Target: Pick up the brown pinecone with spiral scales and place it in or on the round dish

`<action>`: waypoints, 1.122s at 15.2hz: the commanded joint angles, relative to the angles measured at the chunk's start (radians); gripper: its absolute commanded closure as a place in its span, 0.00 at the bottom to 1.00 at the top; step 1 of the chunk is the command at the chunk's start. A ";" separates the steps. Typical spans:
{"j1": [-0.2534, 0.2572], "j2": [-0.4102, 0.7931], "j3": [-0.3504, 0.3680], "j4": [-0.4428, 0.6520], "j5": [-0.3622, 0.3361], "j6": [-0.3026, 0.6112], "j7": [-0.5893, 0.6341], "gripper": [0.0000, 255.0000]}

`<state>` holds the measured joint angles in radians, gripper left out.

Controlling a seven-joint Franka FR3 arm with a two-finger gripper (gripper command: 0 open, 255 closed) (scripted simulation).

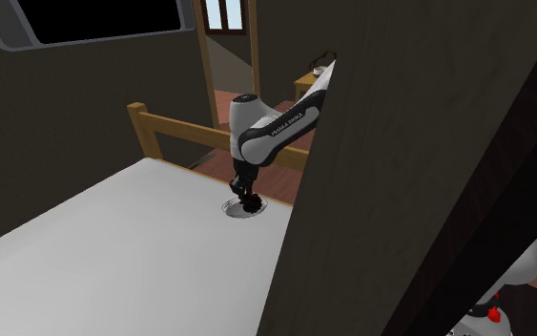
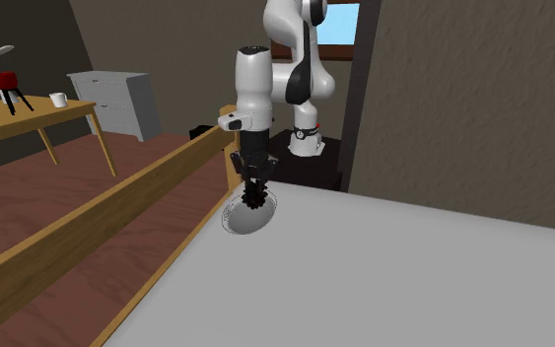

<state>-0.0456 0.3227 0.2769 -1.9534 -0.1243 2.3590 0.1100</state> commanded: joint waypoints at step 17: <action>-0.011 -0.080 0.012 0.026 0.033 -0.102 -0.022 0.00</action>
<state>-0.0564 0.2431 0.2894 -1.9279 -0.0910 2.2579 0.0883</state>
